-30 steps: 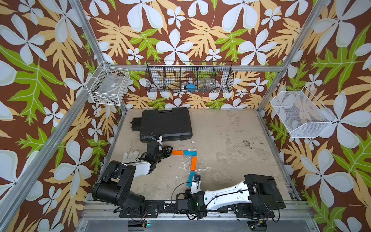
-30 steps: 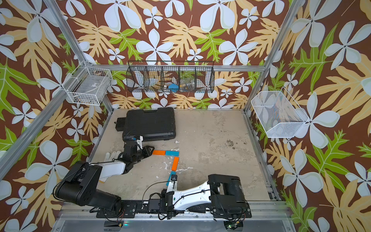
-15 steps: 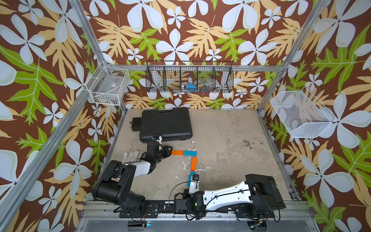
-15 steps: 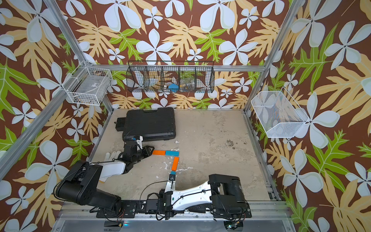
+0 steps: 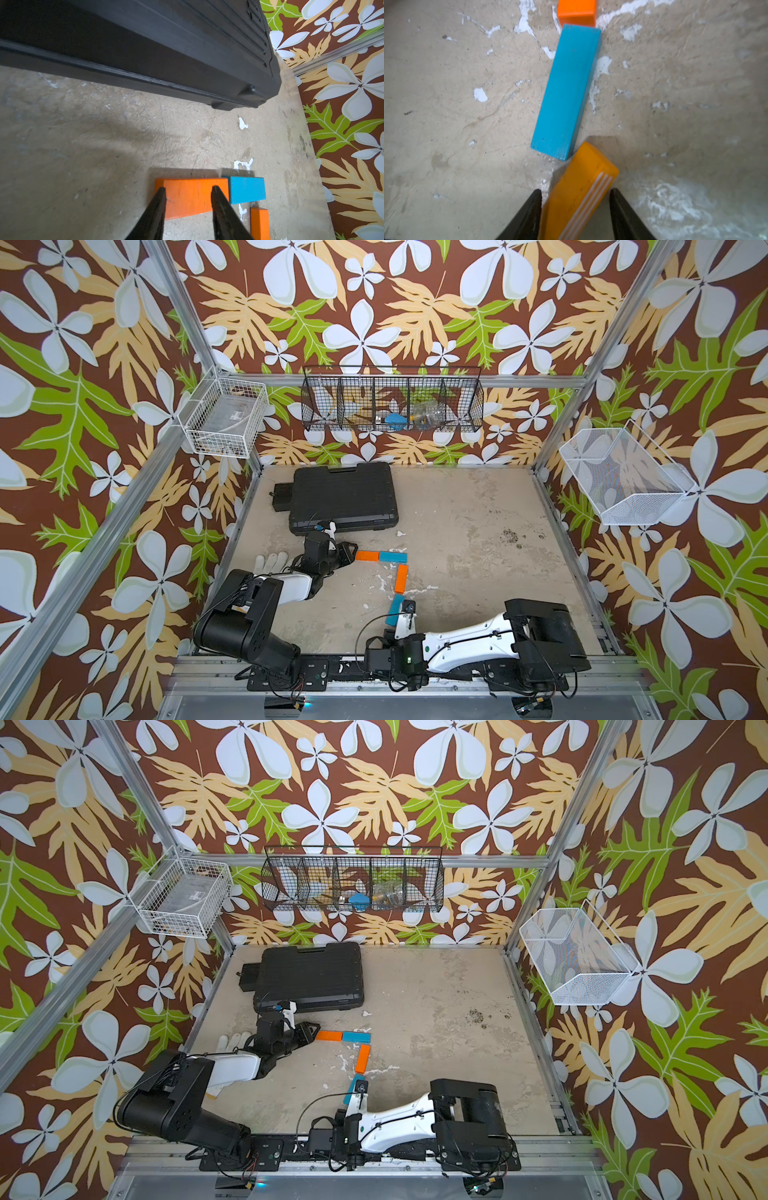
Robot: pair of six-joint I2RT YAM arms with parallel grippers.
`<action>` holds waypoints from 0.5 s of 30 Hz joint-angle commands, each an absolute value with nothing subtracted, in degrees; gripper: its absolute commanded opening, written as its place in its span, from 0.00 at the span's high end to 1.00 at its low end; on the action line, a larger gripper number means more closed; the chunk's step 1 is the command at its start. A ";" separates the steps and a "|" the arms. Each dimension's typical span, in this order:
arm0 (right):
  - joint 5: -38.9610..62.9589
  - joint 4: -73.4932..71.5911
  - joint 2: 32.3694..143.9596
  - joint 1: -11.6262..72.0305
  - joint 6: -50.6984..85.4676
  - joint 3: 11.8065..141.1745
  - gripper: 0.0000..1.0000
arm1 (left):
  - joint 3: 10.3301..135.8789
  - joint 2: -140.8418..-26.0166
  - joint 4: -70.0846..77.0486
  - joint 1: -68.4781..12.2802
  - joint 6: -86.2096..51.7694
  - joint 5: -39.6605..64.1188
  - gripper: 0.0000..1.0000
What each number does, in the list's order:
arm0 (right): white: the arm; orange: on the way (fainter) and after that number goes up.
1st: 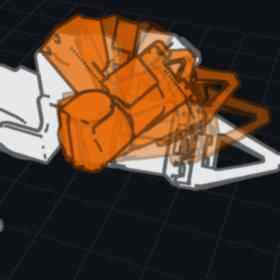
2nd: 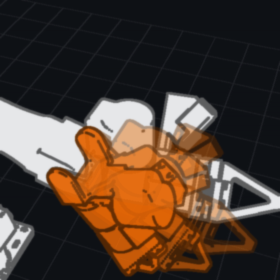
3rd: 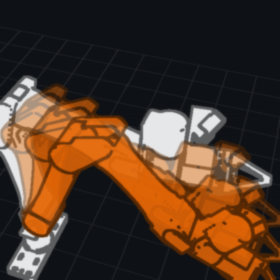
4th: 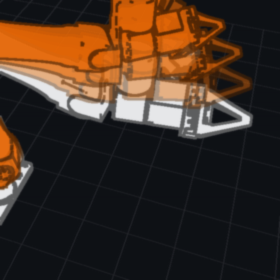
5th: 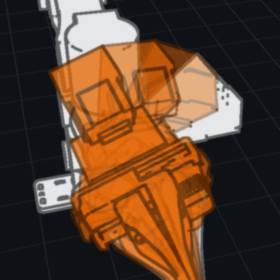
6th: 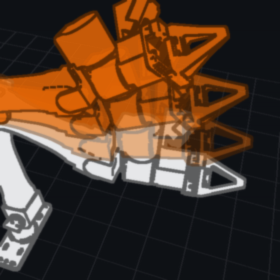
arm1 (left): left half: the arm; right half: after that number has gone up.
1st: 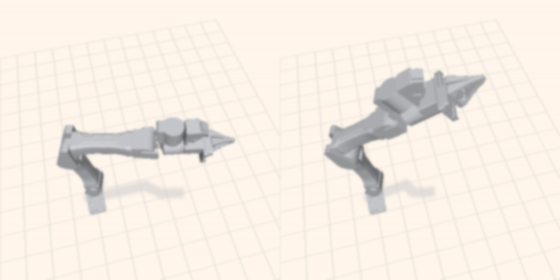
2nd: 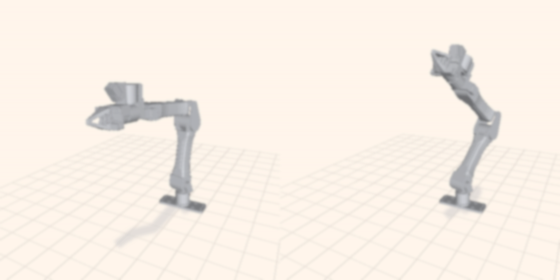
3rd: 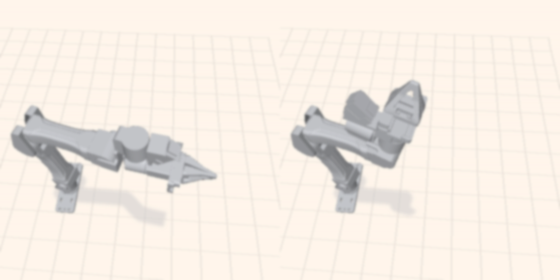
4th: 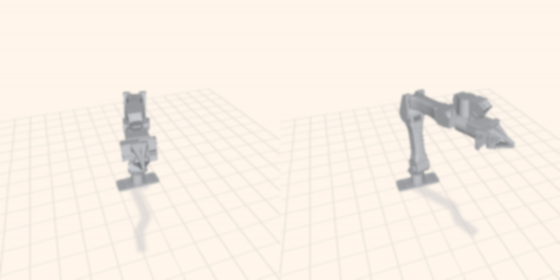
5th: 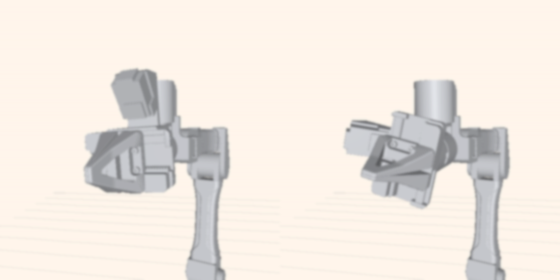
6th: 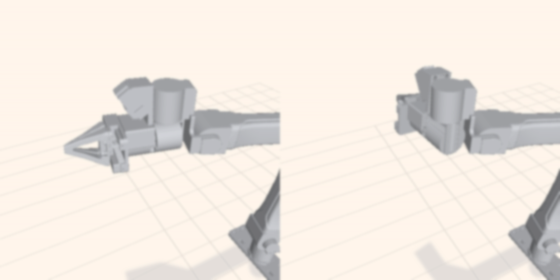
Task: Assemble the number 7 with building blocks
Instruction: Assemble the building block at the center of the board.
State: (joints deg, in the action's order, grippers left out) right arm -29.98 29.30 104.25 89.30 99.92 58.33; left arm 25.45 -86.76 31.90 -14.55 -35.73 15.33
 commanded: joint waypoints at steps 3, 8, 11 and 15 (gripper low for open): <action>-29.25 30.59 104.85 89.30 98.79 59.79 0.46 | 25.49 -87.02 33.32 -14.38 -35.87 16.00 0.61; -28.96 30.03 105.24 89.30 98.35 59.85 0.48 | 25.49 -87.17 33.42 -14.27 -36.03 16.17 0.61; -28.66 29.69 105.38 89.30 98.43 59.59 0.51 | 25.49 -87.15 33.45 -14.15 -36.04 16.30 0.61; -27.97 29.51 105.22 89.34 99.07 58.78 0.55 | 25.49 -87.14 33.48 -14.16 -36.04 16.41 0.61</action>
